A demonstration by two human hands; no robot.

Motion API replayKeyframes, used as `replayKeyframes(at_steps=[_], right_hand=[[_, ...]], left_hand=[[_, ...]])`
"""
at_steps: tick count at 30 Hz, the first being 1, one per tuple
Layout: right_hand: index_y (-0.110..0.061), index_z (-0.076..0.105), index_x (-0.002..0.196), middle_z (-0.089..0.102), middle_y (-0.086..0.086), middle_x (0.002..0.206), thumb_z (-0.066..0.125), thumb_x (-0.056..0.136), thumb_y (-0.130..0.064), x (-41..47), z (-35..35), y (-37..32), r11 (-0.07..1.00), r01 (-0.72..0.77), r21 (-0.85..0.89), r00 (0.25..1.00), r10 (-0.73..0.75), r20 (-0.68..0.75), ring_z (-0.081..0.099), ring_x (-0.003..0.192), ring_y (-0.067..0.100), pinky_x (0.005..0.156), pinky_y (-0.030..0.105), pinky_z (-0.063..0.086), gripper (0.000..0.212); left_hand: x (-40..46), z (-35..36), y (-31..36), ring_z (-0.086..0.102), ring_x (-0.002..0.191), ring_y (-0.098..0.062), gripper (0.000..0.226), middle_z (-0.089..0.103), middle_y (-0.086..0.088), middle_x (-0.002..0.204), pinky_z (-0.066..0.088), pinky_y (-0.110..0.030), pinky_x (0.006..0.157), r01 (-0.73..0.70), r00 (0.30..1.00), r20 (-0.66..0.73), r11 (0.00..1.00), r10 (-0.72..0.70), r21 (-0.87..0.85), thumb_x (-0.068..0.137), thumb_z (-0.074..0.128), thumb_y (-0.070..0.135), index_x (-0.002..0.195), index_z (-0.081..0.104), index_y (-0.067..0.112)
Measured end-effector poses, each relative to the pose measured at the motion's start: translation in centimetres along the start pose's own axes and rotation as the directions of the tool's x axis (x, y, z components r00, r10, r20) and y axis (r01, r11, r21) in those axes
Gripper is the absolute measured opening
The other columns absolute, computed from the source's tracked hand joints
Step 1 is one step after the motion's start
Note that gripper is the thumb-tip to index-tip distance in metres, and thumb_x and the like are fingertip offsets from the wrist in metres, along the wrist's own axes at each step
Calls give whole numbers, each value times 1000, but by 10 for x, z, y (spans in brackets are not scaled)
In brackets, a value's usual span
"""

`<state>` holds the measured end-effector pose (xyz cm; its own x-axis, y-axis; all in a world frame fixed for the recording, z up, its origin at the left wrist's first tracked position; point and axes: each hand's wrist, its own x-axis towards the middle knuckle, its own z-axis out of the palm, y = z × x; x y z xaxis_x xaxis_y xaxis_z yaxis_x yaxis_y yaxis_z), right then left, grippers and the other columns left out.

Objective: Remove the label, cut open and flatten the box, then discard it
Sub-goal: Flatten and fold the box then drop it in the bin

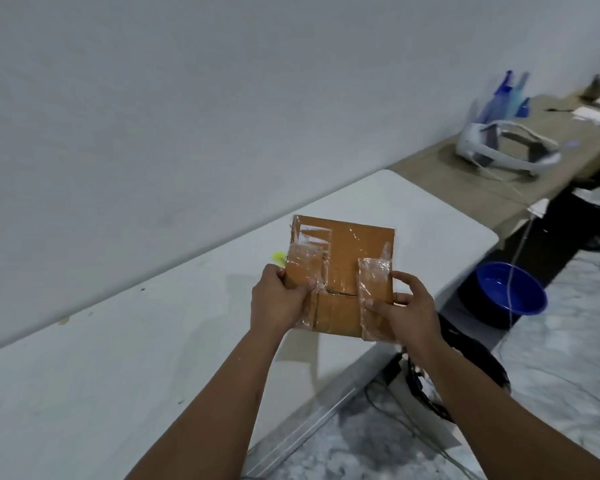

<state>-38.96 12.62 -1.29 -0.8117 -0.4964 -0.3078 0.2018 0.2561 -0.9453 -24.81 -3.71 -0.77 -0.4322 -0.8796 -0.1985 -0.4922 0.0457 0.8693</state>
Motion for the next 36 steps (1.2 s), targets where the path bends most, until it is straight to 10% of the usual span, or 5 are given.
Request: replayKeyframes(at_steps=[4,9,18,29,36], right_hand=[[-33,59,119,68,9,105,85,72,-7,7,-69,15,998,-19,68,994,26,-109,73,84,30,60,51,61,60],[-31,55,125,67,-1,100,79,80,-11,4,-165,33,996,-30,84,977,47,-209,68,83,18,47,25,55,55],[-34,55,129,70,8,101,81,78,-20,3,-312,87,975,-140,170,914,194,-358,72,86,27,58,44,62,59],[-38,59,126,68,0,97,82,73,-24,41,-341,158,944,-306,121,816,326,-478,72,82,23,65,48,62,60],[-19,70,116,65,-6,97,82,75,-28,92,-335,197,908,-416,-48,765,321,-559,65,96,13,77,22,47,44]], left_hand=[[-9,66,36,60,93,-21,49,60,4,102,51,-35,80,-105,990,98,991,97,82,78,78,42,111,49,19],[-36,162,72,63,98,-25,54,65,-3,112,53,-37,83,-205,959,222,971,174,122,80,77,42,118,48,18],[-100,316,94,66,96,-20,43,70,1,105,55,-38,83,-292,892,389,950,231,106,78,78,39,113,56,29],[-81,395,45,67,89,-10,41,71,3,94,55,-31,82,-349,788,586,922,192,167,92,59,51,123,69,26],[-37,434,1,61,98,-9,40,61,6,105,38,1,72,-336,642,764,917,55,217,99,57,31,134,60,13]])
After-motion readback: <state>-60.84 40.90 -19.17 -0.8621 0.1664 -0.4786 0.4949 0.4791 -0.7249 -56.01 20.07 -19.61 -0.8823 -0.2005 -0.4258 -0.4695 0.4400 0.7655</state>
